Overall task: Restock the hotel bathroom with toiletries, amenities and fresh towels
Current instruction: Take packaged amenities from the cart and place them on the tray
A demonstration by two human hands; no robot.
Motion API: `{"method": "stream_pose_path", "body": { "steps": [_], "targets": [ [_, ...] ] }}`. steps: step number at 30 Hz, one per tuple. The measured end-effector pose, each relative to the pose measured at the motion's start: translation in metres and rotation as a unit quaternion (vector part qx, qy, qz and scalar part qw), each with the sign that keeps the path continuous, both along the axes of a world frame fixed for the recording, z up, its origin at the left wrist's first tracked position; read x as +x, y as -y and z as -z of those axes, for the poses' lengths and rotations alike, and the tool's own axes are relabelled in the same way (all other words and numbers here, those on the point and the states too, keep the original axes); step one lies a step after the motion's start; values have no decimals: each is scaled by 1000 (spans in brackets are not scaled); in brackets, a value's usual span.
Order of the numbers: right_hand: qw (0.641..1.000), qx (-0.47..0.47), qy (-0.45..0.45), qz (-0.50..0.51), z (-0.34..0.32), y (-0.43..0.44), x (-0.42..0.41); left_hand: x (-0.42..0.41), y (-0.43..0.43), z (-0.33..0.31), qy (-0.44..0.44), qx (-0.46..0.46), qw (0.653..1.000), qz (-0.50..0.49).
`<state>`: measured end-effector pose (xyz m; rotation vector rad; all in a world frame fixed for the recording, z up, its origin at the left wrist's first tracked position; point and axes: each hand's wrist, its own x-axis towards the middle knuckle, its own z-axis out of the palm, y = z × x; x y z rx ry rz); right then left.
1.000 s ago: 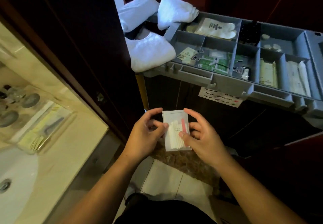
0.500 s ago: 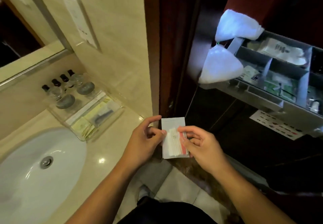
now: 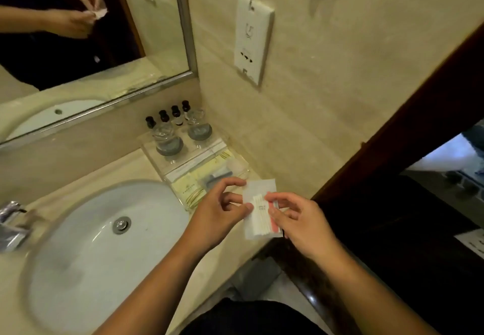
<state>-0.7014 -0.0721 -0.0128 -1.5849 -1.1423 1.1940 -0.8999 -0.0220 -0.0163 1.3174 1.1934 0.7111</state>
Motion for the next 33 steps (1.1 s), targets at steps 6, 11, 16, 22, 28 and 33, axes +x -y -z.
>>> {"method": "stream_pose_path", "body": {
  "steps": [6, 11, 16, 22, 28, 33],
  "targets": [
    [999, -8, 23, -48, 5, -31, -27, -27, -11, 9, 0, 6, 1000, -15],
    [995, -23, 49, -85, 13, -52, -35, -39, -21, 16, 1, -3, 999, -33],
    [990, -24, 65, -123, 23, -78, -35, -40, -38, 20, 1, -7, 999, -51],
    [983, 0, 99, -154, 40, -112, -32, -36, -72, 34, -12, 5, 997, -73],
    [982, 2, 125, -142, 50, -148, -26, -21, -112, 56, -7, -8, 994, -113],
    [963, 51, 237, -116, 70, -164, -21, -12, -150, 86, -27, -22, 989, -143]
  ]
}}
